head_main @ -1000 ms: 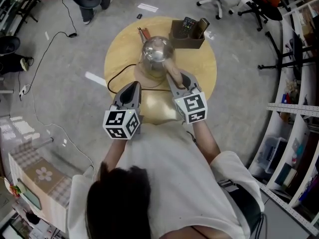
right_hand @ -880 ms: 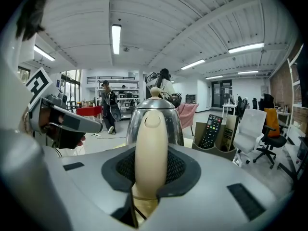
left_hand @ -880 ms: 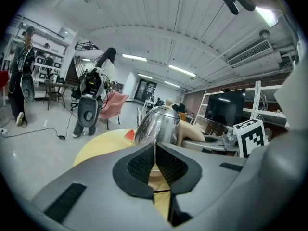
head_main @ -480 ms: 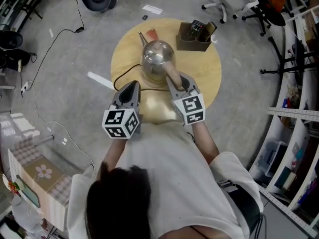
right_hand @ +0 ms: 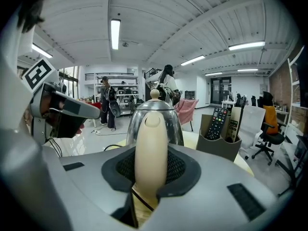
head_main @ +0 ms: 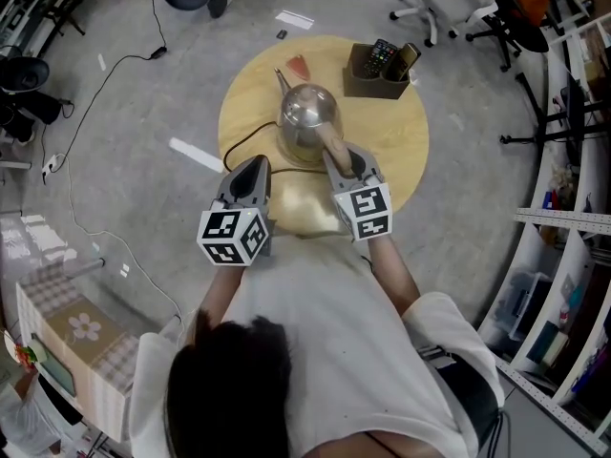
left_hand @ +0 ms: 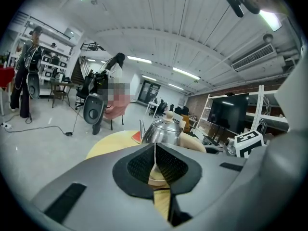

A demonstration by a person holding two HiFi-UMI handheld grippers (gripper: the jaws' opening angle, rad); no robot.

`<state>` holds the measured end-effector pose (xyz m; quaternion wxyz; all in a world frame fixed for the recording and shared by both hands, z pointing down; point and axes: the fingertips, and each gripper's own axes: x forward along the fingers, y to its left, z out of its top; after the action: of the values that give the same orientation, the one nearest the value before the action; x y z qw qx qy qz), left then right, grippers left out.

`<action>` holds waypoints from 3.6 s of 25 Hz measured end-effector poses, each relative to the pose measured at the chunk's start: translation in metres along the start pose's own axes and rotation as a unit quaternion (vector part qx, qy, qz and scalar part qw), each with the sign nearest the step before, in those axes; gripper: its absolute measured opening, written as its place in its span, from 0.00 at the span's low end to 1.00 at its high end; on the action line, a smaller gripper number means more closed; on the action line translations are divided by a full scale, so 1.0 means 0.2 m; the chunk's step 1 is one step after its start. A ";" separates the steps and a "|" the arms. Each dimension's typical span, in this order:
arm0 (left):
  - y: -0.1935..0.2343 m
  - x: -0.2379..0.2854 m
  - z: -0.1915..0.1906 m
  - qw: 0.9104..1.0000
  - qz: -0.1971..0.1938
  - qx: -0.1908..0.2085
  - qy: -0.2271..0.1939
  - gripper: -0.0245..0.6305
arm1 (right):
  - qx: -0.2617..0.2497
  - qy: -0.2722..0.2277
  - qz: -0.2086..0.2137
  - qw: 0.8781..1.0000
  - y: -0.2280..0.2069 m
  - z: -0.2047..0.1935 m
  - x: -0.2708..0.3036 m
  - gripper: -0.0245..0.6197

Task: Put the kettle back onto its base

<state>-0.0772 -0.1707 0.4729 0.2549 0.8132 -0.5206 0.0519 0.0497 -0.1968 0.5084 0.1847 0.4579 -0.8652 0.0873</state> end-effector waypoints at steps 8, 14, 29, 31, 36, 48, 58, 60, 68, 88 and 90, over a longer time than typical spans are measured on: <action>0.05 -0.05 -0.02 1.000 0.014 -0.020 -0.001 0.09 | 0.006 -0.010 -0.001 1.000 0.02 0.00 0.00 0.19; 0.05 -0.06 -0.02 1.000 0.014 -0.022 0.002 0.09 | 0.005 -0.011 -0.006 1.000 0.02 -0.01 0.00 0.19; 0.07 -0.06 -0.07 0.999 0.018 -0.028 0.011 0.09 | 0.023 -0.025 -0.017 0.999 0.01 -0.06 -0.01 0.19; 0.07 -0.05 -0.06 0.999 0.019 -0.029 0.010 0.09 | 0.028 -0.028 -0.019 0.999 0.00 -0.06 -0.01 0.19; 0.08 -0.05 -0.07 0.999 0.022 -0.034 0.011 0.09 | 0.019 -0.029 -0.020 0.999 0.01 -0.06 0.00 0.19; 0.09 -0.04 -0.08 0.999 0.022 -0.030 0.018 0.09 | 0.023 -0.034 -0.029 0.999 0.01 -0.08 -0.02 0.19; 0.08 -0.03 -0.08 0.999 0.017 -0.029 0.021 0.09 | 0.005 -0.017 -0.015 1.000 0.07 -0.15 -0.01 0.19; 0.09 -0.04 -0.09 0.999 0.018 -0.031 0.021 0.09 | 0.005 -0.017 -0.014 1.000 0.07 -0.15 0.00 0.19; 0.09 -0.05 -0.09 0.999 0.020 -0.035 0.017 0.09 | 0.004 -0.014 -0.015 1.000 0.08 -0.15 0.00 0.19; 0.03 -0.04 -0.10 0.999 0.014 -0.031 0.015 0.09 | 0.021 -0.001 0.001 1.000 0.13 -0.23 0.02 0.40; 0.02 -0.04 -0.10 0.999 0.010 -0.026 0.016 0.09 | 0.022 0.012 0.008 1.000 0.15 -0.25 0.03 0.41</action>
<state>-0.0805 -0.1570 0.4891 0.2834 0.8001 -0.5260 0.0536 0.0345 -0.1675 0.5573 0.1837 0.4542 -0.8643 0.1135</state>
